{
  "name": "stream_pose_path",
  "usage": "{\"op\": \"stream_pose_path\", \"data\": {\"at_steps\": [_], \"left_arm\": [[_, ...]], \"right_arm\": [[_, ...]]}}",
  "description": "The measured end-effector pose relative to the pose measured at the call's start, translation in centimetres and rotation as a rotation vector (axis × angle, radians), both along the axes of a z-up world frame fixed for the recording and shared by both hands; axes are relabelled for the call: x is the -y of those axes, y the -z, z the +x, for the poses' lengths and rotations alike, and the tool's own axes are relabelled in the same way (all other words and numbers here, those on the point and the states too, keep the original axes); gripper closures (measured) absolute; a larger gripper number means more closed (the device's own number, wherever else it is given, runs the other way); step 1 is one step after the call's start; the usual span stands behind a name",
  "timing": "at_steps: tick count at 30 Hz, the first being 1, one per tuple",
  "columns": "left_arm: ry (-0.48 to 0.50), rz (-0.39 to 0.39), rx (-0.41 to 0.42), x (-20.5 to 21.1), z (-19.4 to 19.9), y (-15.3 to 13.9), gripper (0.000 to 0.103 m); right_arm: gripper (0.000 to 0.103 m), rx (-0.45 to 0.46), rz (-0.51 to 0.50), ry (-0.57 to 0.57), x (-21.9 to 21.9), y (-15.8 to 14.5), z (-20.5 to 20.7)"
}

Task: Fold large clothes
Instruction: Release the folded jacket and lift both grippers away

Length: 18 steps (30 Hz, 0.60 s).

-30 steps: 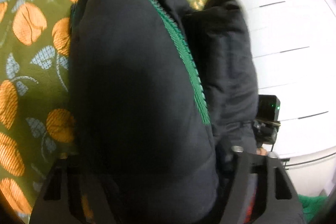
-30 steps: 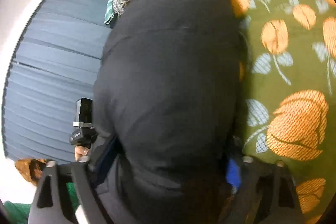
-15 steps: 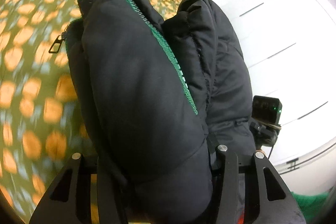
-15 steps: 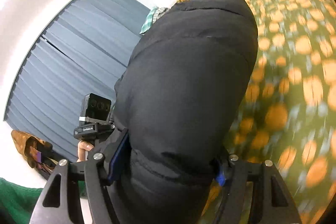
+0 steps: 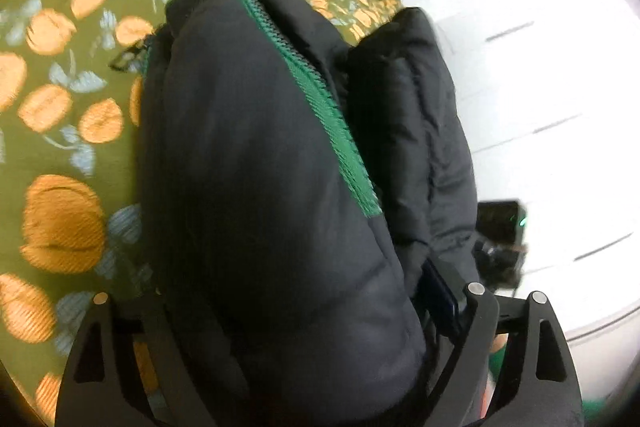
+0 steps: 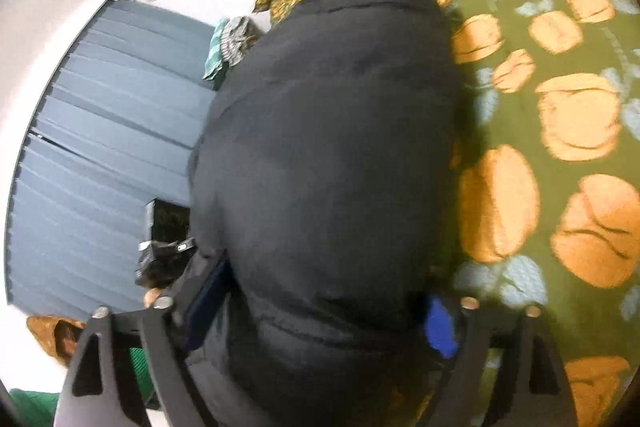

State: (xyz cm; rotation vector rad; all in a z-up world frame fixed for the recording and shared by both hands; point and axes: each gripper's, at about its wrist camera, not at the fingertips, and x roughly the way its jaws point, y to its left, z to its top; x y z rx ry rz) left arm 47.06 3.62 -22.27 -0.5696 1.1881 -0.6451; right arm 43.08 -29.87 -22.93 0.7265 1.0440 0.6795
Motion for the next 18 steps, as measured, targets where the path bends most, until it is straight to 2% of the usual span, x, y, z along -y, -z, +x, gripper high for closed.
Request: {"op": "stream_pose_path", "data": {"at_steps": [2,4,5,7,9,10,11,12,13,14,18], "left_arm": [[0.024,0.100,0.052,-0.2,-1.6,-1.9,0.015],[0.035,0.251,0.144,1.1,-3.5,-4.3,0.015],[0.033,0.364,0.215,2.0,-3.3,-6.5,0.014],[0.026,0.556,0.354,3.6,-6.4,-9.3,0.010],[0.012,0.683,0.470,4.4,-11.0,-11.1,0.007],[-0.001,0.736,0.522,4.7,-13.2,-11.9,0.004],[-0.020,0.776,0.572,5.6,-14.1,-12.5,0.000],[-0.048,0.801,0.621,4.7,-16.0,-13.1,0.000],[-0.088,0.823,0.661,5.6,-18.0,-14.2,0.000],[-0.118,0.830,0.675,3.7,-19.0,-15.5,0.000],[-0.246,0.827,0.700,3.8,-21.9,-17.5,0.000]], "right_arm": [[0.008,0.026,-0.043,0.029,0.5,-1.3,-0.9],[0.008,0.067,-0.106,0.055,1.1,-3.1,-1.8],[0.008,0.104,-0.188,0.070,1.0,-4.6,-2.8],[0.008,0.195,-0.354,0.084,0.2,-7.8,-5.0],[0.008,0.285,-0.541,0.090,-1.3,-11.0,-7.0],[0.008,0.338,-0.670,0.097,-2.4,-13.1,-8.9],[0.008,0.368,-0.746,0.106,-2.9,-14.4,-10.2],[0.008,0.394,-0.814,0.116,-3.6,-15.6,-10.9],[0.008,0.433,-0.885,0.134,-4.1,-17.3,-13.0],[0.008,0.458,-0.918,0.150,-4.6,-18.4,-14.4],[0.008,0.527,-0.987,0.252,-5.0,-22.0,-19.8]]}}
